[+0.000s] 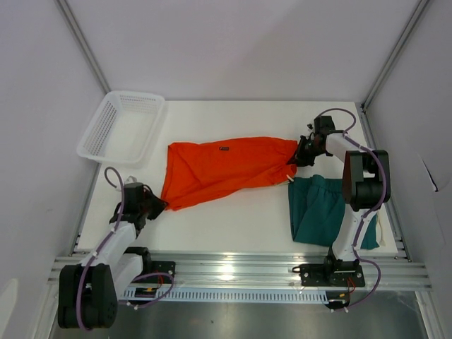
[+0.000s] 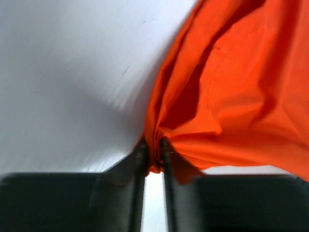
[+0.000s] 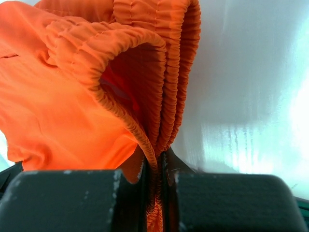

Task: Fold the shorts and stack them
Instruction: Fold the shorts

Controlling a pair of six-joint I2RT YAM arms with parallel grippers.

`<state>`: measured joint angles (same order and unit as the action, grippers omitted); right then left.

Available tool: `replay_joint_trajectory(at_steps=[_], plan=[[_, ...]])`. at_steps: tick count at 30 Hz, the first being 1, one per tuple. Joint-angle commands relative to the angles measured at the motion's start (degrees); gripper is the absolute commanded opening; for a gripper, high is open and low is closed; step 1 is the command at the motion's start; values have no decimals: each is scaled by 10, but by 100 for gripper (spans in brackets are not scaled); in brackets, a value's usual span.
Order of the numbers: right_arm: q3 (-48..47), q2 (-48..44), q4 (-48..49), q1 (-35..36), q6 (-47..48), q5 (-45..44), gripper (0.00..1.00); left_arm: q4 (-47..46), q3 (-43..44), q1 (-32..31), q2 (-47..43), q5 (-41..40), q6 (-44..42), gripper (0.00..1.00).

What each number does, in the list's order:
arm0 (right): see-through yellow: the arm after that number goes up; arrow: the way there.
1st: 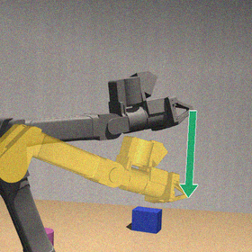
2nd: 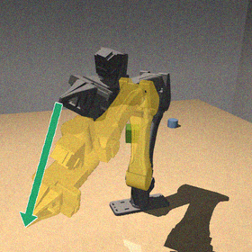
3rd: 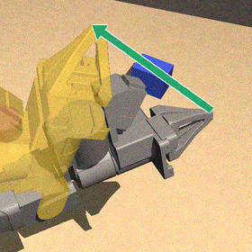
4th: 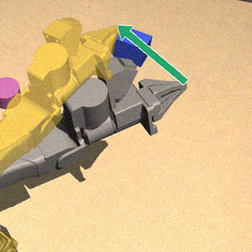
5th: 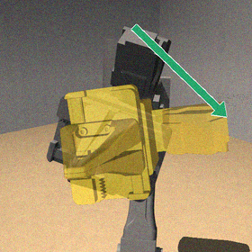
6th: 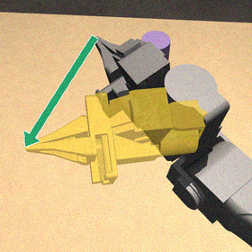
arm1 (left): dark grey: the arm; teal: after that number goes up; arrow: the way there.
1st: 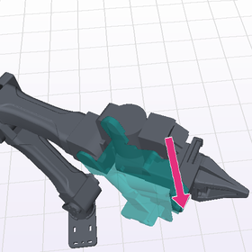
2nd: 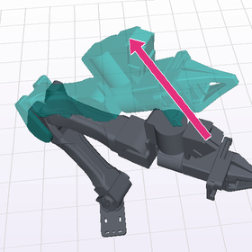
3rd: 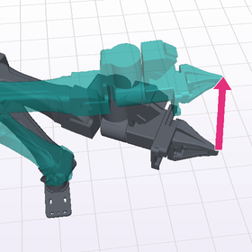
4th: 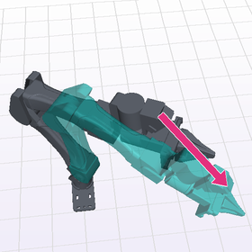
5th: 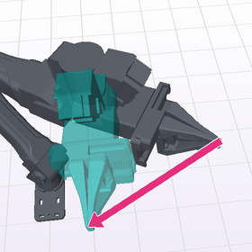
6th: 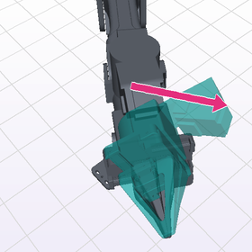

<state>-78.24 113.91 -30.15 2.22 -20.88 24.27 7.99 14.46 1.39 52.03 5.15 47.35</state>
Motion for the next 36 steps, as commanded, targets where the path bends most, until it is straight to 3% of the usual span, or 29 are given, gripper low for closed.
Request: replay_joint_trajectory(at_steps=[1, 2, 3, 5, 7, 12, 16, 19, 23, 30, 36], plan=[[-23, 2, 1, -7, 13, -18, 0, -10, 6, 13, 18, 16, -42, 26], [-21, 2, 1, -6, 13, -18, 0, -6, 7, 13, 16, 19, -45, 36], [-20, 1, 2, -5, 13, -16, 0, -3, 10, 13, 11, 18, -45, 71], [-11, -1, 7, -1, 14, -12, 0, 25, 14, 12, -8, -1, -43, 93], [-3, -4, 14, 2, 15, -12, 0, 42, 30, 13, -24, -13, -43, 94], [8, -7, 18, 22, 22, -16, 0, 64, 82, 13, -58, -33, -40, 94], [8, -7, 17, 32, 27, -25, 0, 46, 149, 13, 9, -25, -35, 91], [4, -9, 16, 33, 27, -22, 0, 16, 210, 13, 94, -5, -46, 84], [5, -11, 17, 35, 28, -20, 0, -17, 273, 13, 194, 32, -46, 61], [3, -13, 17, 37, 29, -20, 0, -107, 313, 12, 286, -2, -45, 34], [3, -17, 15, 36, 30, -18, 0, -110, 377, 7, 365, -41, -50, 32]])
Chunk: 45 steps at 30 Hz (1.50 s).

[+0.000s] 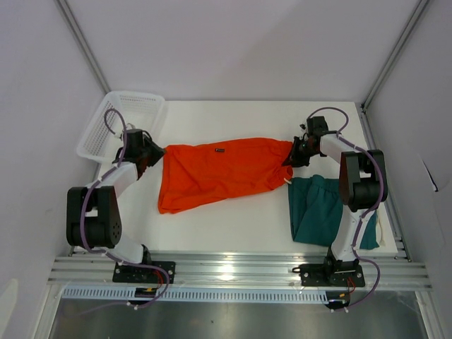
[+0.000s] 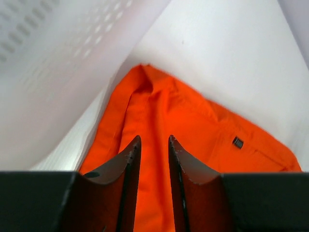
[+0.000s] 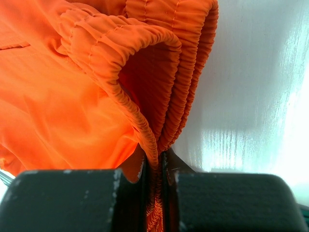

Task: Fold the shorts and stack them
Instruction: Fold the shorts

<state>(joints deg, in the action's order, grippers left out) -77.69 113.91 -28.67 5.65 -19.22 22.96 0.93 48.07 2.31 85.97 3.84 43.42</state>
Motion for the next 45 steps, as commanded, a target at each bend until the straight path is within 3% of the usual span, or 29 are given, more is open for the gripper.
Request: replay_joint_trajectory(at_steps=[1, 8, 27, 37, 40, 45], plan=[[-4, -17, 1, 2, 14, -5, 0, -42, 45, -4, 32, -32, -12, 32], [-3, -18, 1, 1, 14, -2, 0, -31, 98, -36, 92, -94, -39, 31], [-1, -18, 5, -1, 12, 5, 0, -37, 145, -44, 181, -120, -50, 33], [3, -19, 7, -1, 12, 6, 0, -25, 186, -44, 214, -117, -55, 17], [3, -19, 7, -1, 11, 8, 0, -15, 201, -44, 221, -121, -54, 0], [7, -23, 7, -2, 12, 9, 0, 9, 227, -43, 236, -124, -52, 0]])
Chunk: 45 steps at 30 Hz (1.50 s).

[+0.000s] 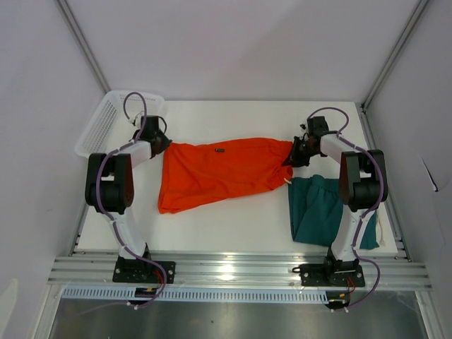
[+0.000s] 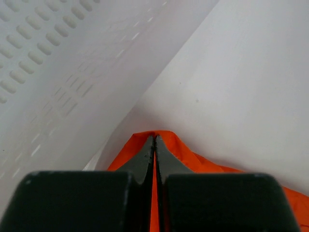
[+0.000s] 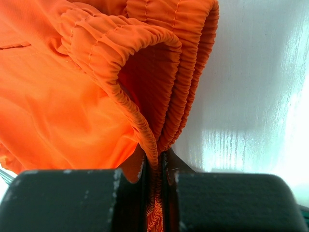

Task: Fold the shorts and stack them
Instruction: Fold the shorts

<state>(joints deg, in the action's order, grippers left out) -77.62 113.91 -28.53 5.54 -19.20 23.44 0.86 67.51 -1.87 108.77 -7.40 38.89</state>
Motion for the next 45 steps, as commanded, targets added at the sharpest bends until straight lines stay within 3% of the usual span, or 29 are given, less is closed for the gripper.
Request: replay_joint_trajectory(at_steps=[1, 17, 29, 34, 38, 41, 45], plan=[[7, -23, 7, -2, 11, 6, 0, 12, 32, -1, 11, -12, -7, 0], [15, -22, 8, -2, 13, -3, 0, 39, 99, 17, 36, -7, 0, 0], [20, -25, 7, 1, 13, -17, 0, 156, 224, 36, 100, -17, 2, 0], [20, -25, 9, 1, 10, -16, 0, 141, 178, 36, 58, 8, 7, 17], [20, -25, 12, 0, 7, -14, 0, 113, 84, 25, -14, 25, 6, 28], [20, -26, 15, 1, 5, -10, 0, 100, 39, -1, -46, 32, 4, 42], [21, -30, 15, 0, 5, -9, 0, 92, -20, -27, -94, 35, 1, 47]])
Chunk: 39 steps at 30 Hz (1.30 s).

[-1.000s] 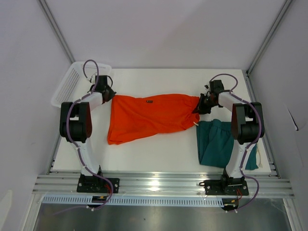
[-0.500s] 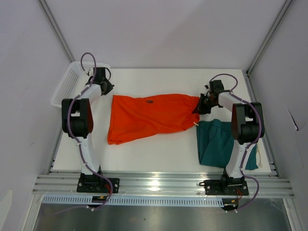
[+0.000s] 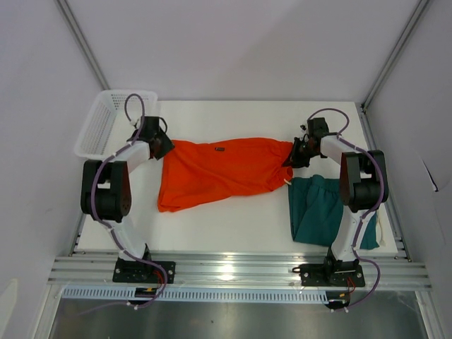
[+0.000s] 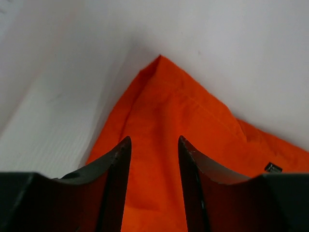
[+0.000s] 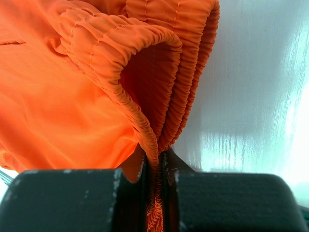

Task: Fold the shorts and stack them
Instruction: Fold the shorts

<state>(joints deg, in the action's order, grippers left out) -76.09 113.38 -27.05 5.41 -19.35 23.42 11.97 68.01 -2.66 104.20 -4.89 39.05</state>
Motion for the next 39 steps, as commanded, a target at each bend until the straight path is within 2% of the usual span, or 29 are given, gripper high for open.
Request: replay_joint_trajectory(at_steps=[1, 5, 8, 14, 21, 33, 35, 39], plan=[[7, -26, 0, 2, 5, -9, 0, -19, -53, -25, -69, 7, -3, 47], [9, -29, 4, 1, 5, -4, 0, -16, -131, -61, -137, -41, -2, 47], [13, -31, 8, 1, 4, -1, 0, -12, -167, -65, -170, -55, -1, 46], [22, -31, 18, 1, 0, 7, 0, -15, -198, -65, -201, -88, -14, 45], [22, -34, 17, 3, 1, 9, 0, -48, -189, -57, -161, -43, -56, 46], [21, -33, 16, 1, 2, 12, 0, -55, -175, -38, -101, -20, -65, 44], [21, -33, 15, 0, 4, 11, 0, -53, -169, -36, -95, -19, -66, 41], [21, -35, 13, 1, 4, 10, 0, -47, -162, -33, -88, -19, -64, 22]])
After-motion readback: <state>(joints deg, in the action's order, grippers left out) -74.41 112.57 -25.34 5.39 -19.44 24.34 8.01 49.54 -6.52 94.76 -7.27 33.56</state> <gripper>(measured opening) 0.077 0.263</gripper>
